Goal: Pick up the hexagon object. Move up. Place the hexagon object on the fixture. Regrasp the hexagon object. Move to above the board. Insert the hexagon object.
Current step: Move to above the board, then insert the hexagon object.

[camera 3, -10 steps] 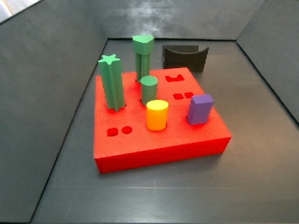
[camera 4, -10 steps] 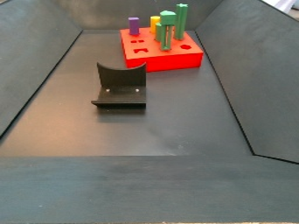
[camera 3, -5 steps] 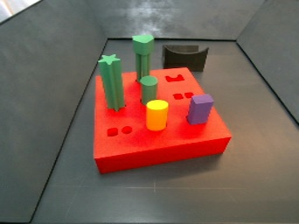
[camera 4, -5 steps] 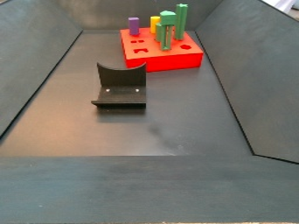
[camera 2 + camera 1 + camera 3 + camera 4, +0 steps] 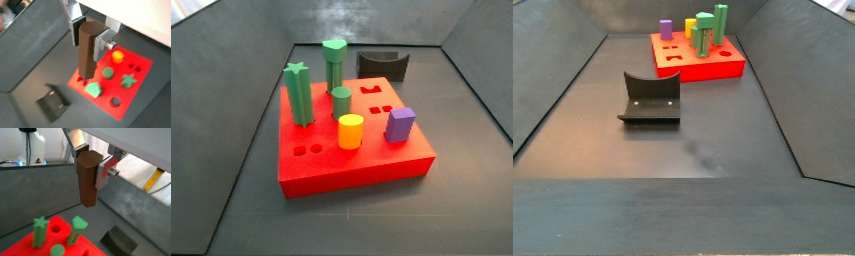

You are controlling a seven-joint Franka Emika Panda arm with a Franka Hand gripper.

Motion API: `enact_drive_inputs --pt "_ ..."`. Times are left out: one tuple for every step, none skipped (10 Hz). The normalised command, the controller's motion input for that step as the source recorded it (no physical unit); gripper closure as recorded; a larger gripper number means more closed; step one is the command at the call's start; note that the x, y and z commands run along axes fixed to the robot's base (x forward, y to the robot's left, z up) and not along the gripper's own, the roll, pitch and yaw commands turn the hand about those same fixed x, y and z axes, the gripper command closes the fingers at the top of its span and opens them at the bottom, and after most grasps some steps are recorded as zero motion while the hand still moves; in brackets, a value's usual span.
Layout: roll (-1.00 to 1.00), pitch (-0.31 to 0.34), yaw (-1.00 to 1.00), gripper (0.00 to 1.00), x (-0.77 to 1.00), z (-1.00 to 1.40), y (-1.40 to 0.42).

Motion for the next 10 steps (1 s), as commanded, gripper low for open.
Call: enact_drive_inputs --pt "-1.0 0.07 -0.19 1.0 -0.12 0.02 -0.06" --pt "-1.0 0.069 -0.18 1.0 -0.09 0.01 -0.02" --pt "-1.0 0.065 -0.16 1.0 -0.06 0.0 0.01" --pt "-0.77 0.042 -0.11 1.0 -0.05 0.0 0.01" --pt "-0.48 0.014 -0.05 1.0 -0.05 0.0 0.02" --pt "-0.36 0.001 -0.04 1.0 -0.04 0.0 0.01" --pt "-0.21 -0.006 -0.02 1.0 -0.03 0.0 0.01" --pt "-0.03 0.0 0.0 1.0 0.0 0.0 -0.03" --pt "-0.01 0.0 0.0 1.0 -0.01 0.0 0.0" --pt "0.0 -0.003 0.0 1.0 0.0 -0.02 0.0"
